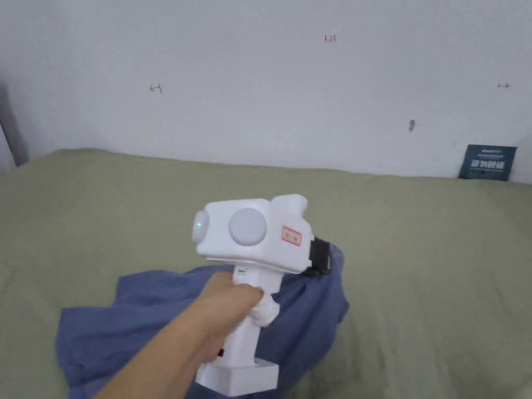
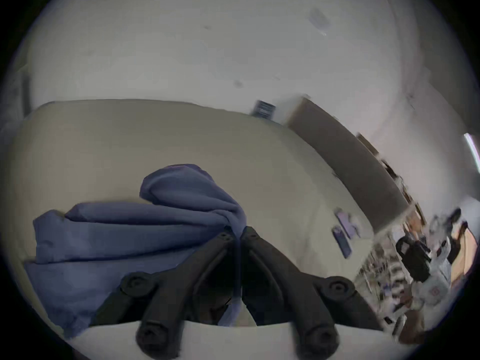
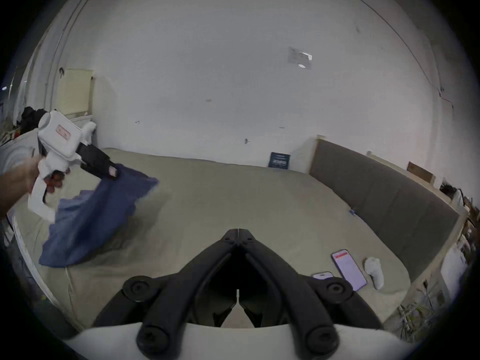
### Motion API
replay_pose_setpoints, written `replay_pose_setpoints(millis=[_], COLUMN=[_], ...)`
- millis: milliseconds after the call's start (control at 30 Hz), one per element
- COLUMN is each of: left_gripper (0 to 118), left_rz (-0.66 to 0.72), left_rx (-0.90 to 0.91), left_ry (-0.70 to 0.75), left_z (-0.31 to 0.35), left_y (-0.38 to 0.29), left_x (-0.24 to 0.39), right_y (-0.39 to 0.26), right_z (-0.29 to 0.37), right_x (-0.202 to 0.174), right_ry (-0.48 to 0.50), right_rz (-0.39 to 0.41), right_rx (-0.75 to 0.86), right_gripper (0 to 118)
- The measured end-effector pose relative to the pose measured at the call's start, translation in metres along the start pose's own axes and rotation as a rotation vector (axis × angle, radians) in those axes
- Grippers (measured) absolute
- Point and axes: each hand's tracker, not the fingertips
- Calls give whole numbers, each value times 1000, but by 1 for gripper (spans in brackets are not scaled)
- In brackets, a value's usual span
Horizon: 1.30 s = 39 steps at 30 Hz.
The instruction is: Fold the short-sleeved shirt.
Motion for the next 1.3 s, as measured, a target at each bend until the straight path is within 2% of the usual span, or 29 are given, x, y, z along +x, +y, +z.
replay_pose_setpoints(millis=[233, 333, 367, 400, 433, 467, 500, 567, 633, 733, 867, 900, 933, 967, 1000, 1033, 1133, 1200, 1300], left_gripper=[4, 5, 10, 40, 80, 109, 115, 115, 114, 113, 111, 105, 92, 68, 17, 0, 0, 0, 0], left_rz=[-221, -256, -254, -217, -151, -70, 4, 116, 129, 77, 55, 60, 53, 40, 45, 36, 67, 76, 72], left_rx=[-231, -299, -307, -274, -235, -210, -181, -88, 68, 292, 500, 526, 547, 556, 551, 555, 528, 489, 428], left_ry=[-228, -229, -202, -175, -156, -159, -160, -136, -27, 226, 484, 523, 557, 599, 642, 729, 680, 706, 683], left_z=[-88, -109, -114, -116, -116, -113, -105, -76, -32, 47, 141, 158, 174, 184, 192, 198, 213, 210, 201], left_y=[-73, -107, -116, -121, -126, -128, -128, -118, -114, -111, -135, -144, -156, -167, -177, -185, -206, -209, -194], left_x=[124, 145, 144, 140, 133, 123, 114, 92, 75, 53, 35, 33, 30, 29, 28, 29, 21, 11, -6], right_y=[-20, -28, -30, -31, -32, -33, -34, -33, -32, -27, -19, -18, -17, -16, -15, -15, -16, -16, -16], right_z=[37, 42, 42, 41, 39, 36, 32, 21, 10, -6, -21, -23, -25, -26, -26, -26, -25, -26, -27], right_x=[39, 50, 51, 52, 52, 51, 49, 43, 34, 21, 5, 1, -4, -7, -11, -13, -20, -22, -22], right_ry=[-104, -124, -128, -138, -151, -150, -132, -51, -11, 45, 110, 115, 123, 129, 135, 143, 154, 161, 164], right_rz=[-7, -40, -42, -44, -51, -78, -117, -168, -163, -175, -208, -200, -195, -193, -194, -195, -183, -170, -160], right_rx=[-29, -49, -54, -61, -67, -62, -62, -61, -61, -45, -17, -17, -11, -10, -7, -4, -3, -3, -17], right_gripper=[0, 0, 0, 0, 0, 0, 0, 0, 0, 0, 1, 1, 1, 1, 1, 1, 1, 1, 1])
